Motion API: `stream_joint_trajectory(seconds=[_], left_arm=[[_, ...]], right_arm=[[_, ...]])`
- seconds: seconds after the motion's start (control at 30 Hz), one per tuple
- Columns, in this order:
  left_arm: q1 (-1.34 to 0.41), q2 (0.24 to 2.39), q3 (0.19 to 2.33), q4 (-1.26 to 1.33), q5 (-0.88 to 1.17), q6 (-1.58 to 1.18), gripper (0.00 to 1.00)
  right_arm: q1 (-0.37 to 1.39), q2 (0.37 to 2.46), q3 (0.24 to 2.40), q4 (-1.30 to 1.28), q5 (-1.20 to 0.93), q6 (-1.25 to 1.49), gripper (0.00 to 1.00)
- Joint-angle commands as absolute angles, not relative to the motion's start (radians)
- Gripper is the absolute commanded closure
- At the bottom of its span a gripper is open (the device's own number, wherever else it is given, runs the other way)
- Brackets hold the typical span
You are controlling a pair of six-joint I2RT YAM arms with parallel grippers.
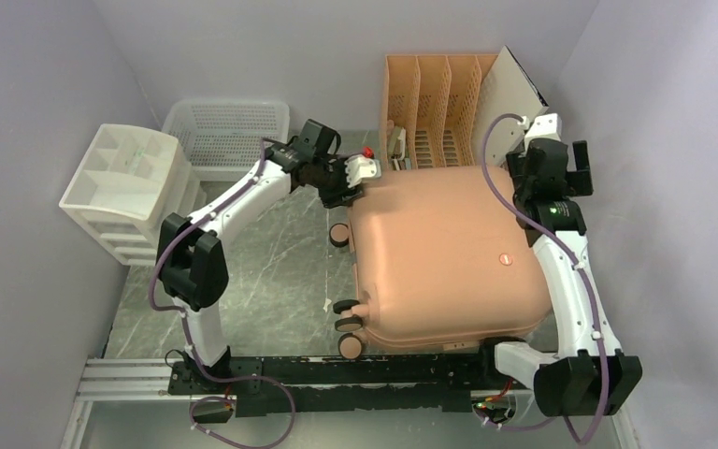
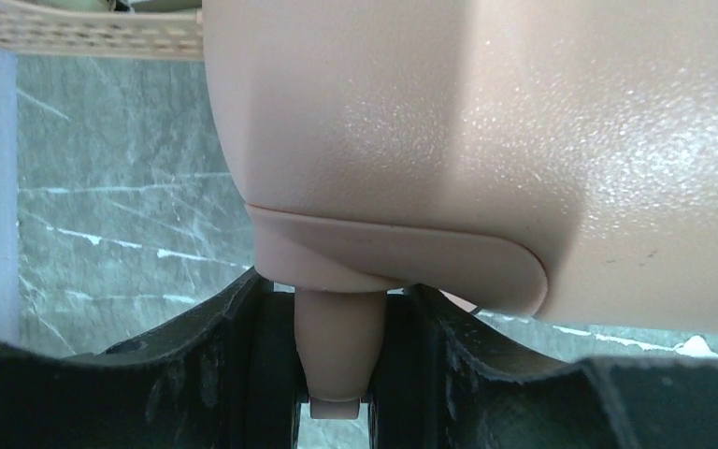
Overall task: Open, take out, and arrange the luggage
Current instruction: Adjust the luggage at the center of the board.
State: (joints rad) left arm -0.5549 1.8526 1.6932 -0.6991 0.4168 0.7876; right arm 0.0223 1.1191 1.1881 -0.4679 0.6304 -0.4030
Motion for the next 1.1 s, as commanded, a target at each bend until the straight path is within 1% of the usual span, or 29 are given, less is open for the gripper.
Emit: stream_joint_trajectory(seconds=[0.0, 0.3, 0.47, 0.73, 1.07], left_arm=[[-0.425, 1.716, 1.671, -0.733, 0.324, 0.746, 0.95], [-0.370, 1.743, 1.664, -0.729, 0.310, 0.750, 0.95], [-0.324, 1.706, 1.627, -0.710, 0.321, 0.758, 0.95], [-0.267, 1.684, 1.622, -0.742, 0.320, 0.768, 0.95], [-0.249, 1.635, 1.551, -0.716, 0.307, 0.750, 0.93]], right_arm=[[-0.066, 1.140, 1.141, -0.384, 0.640, -0.444, 0.00], [-0.238, 1.159, 0.993, -0.370, 0.450, -0.491, 0.00], [-0.249, 1.131, 0.896, -0.445, 0.252, -0.566, 0.00], [-0.252, 1.129, 0.901, -0.548, 0.039, -0.628, 0.00], [-0.249, 1.117, 0.928, -0.668, -0.136, -0.694, 0.00]])
